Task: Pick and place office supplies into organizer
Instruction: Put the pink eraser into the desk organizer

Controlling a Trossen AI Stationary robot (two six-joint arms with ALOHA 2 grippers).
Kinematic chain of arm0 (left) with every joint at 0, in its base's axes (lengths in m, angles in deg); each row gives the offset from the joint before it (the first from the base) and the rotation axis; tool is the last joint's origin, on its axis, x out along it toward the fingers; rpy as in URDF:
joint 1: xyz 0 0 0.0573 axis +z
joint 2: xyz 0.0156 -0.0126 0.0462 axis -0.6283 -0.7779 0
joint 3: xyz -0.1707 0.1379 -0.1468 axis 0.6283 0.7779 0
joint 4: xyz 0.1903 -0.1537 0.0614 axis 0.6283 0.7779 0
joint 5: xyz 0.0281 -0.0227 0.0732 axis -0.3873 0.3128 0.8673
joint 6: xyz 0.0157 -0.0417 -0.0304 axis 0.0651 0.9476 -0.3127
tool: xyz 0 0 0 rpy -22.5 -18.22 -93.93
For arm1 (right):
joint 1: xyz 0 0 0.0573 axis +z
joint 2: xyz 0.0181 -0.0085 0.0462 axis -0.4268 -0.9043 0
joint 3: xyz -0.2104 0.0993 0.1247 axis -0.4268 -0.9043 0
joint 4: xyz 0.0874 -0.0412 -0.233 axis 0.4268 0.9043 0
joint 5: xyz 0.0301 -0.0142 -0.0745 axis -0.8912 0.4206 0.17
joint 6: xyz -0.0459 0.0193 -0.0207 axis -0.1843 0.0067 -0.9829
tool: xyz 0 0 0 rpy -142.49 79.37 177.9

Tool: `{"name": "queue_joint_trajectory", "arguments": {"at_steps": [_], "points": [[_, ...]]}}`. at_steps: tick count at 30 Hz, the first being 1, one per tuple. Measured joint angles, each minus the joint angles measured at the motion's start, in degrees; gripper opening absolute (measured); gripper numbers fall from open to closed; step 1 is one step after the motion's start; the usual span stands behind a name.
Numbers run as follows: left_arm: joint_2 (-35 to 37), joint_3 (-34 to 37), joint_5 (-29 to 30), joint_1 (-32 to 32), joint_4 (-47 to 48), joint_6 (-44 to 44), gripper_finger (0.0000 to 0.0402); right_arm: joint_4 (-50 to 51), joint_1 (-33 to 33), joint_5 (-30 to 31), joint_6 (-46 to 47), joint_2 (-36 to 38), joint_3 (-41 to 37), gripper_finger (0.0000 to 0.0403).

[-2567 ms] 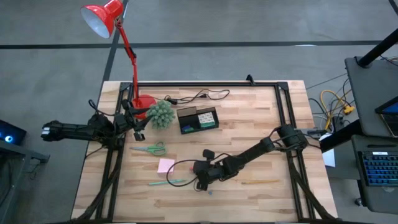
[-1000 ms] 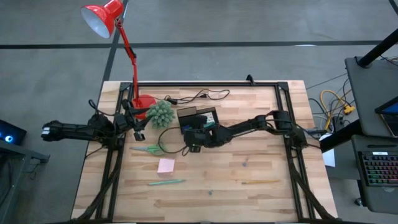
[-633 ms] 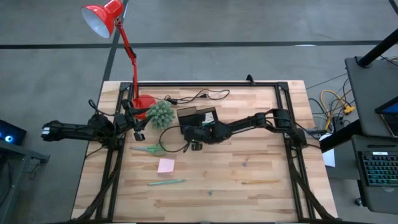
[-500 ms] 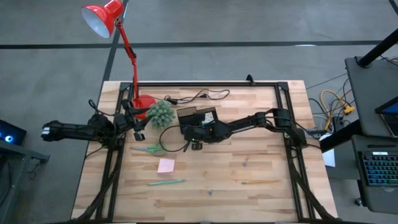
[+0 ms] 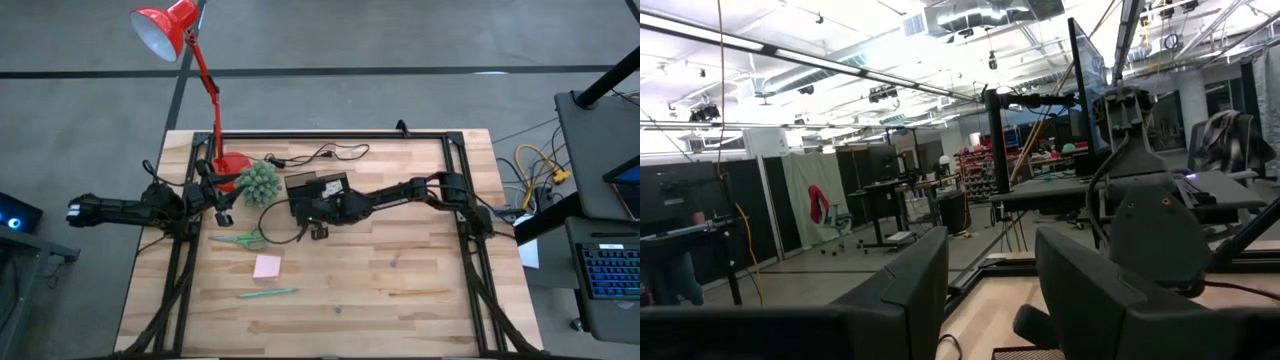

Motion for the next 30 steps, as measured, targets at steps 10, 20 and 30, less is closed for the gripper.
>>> {"name": "queue_joint_trajectory", "arguments": {"at_steps": [10, 20, 30], "points": [[0.0, 0.0, 0.0, 0.0, 0.0, 0.0, 0.0139, 0.0, -1.0, 0.0, -1.4, 0.0, 0.0, 0.0022], [0.0, 0.0, 0.0, 0.0, 0.0, 0.0, 0.0139, -0.3, -1.7, 1.8, -1.0, 0.0, 0.0, 0.0022], [0.0, 0.0, 0.0, 0.0, 0.0, 0.0, 0.0139, -0.4, -1.8, 2.0, -0.9, 0.0, 0.0, 0.0030]]}}
